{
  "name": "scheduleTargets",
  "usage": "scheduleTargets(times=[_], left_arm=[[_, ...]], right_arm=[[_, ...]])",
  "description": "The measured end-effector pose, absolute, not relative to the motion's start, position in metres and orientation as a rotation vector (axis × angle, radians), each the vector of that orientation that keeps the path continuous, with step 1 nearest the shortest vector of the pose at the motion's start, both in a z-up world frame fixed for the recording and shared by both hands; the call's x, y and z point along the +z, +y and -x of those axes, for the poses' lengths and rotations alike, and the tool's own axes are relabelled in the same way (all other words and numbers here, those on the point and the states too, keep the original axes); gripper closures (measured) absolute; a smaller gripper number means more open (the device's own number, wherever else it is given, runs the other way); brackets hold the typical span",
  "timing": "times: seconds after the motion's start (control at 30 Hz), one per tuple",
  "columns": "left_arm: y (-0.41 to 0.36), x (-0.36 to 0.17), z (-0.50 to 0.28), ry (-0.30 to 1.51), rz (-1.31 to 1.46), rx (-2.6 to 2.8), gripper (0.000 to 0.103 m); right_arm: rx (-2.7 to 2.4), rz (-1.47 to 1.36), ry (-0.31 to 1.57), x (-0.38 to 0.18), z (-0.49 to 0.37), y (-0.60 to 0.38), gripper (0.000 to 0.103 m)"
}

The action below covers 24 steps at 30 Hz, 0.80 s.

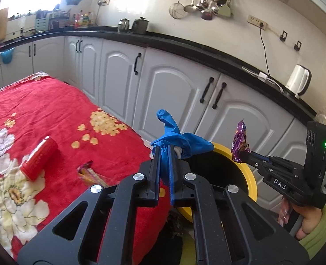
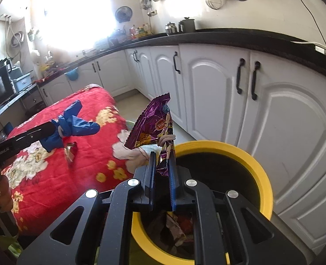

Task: Collect trash
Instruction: 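Carry the blue cloth and purple wrapper over the yellow bin with both grippers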

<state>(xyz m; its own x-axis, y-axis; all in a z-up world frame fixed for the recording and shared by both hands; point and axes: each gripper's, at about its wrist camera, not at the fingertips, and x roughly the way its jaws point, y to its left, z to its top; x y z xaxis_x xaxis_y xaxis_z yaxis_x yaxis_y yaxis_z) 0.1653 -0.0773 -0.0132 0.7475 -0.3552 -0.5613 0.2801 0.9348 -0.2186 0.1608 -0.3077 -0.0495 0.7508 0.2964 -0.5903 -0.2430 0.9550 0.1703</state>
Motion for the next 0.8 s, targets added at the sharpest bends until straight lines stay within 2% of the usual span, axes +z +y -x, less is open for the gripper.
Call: scheduleTargets(times=[0.8], left_arm=[[-0.160, -0.066, -0.178, 0.786, -0.041, -0.447, 0.101]], right_arm=[[0.189, -0.175, 0.793, -0.104, -0.160, -0.365, 0.092]])
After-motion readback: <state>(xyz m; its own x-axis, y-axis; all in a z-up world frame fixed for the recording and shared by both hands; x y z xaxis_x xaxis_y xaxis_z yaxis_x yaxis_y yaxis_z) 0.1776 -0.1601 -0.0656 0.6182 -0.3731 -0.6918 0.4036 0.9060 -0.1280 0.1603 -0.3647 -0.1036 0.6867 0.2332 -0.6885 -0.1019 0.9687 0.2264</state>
